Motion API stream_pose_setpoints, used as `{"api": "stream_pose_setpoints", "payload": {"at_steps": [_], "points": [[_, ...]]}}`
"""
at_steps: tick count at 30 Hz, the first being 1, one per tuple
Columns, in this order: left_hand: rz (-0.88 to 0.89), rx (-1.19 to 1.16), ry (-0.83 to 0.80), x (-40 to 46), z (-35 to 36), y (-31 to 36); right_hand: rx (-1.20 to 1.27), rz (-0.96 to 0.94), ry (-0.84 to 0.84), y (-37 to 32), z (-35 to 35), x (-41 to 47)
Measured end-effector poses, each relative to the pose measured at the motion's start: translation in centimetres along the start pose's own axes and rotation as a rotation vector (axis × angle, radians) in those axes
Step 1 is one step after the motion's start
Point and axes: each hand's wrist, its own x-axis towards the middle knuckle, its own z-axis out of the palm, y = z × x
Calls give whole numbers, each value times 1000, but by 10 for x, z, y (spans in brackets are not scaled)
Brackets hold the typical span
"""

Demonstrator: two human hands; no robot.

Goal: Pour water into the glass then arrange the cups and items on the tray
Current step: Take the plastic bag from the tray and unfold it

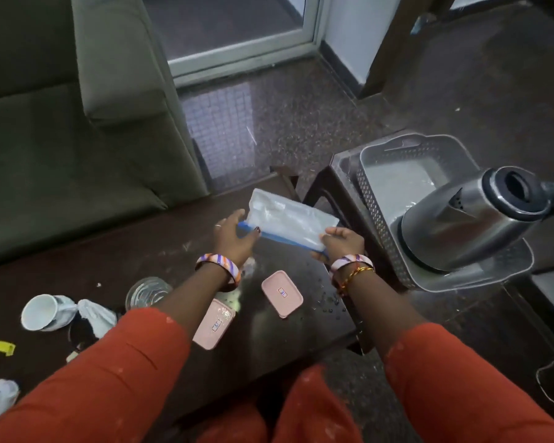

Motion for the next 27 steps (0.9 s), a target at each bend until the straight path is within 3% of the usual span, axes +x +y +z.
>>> {"api": "stream_pose_setpoints", "payload": {"at_steps": [3,8,12,14,17,21,24,27], "points": [[-154,-12,43,5,3,-31,87,60,-17,23,23,19],[-247,70,35,-15,5,-88,23,110,-80,74,41,49],[-204,184,107,-43,-4,-114,-329,-49,-72,99,26,50],[-208,209,203,-56,-9,-125,-381,-114,-54,106,20,44],[-268,209,331,-73,-17,-141,-435,-153,-21,117,19,23],[-380,183,416,-88,-25,-163,-683,-187,-83,138,23,-1],[-497,84,352,-96,-28,-176,-820,-172,-163,146,29,-10],[-500,-3,254,-104,-30,-180,-866,-244,-190,146,35,-15]]}}
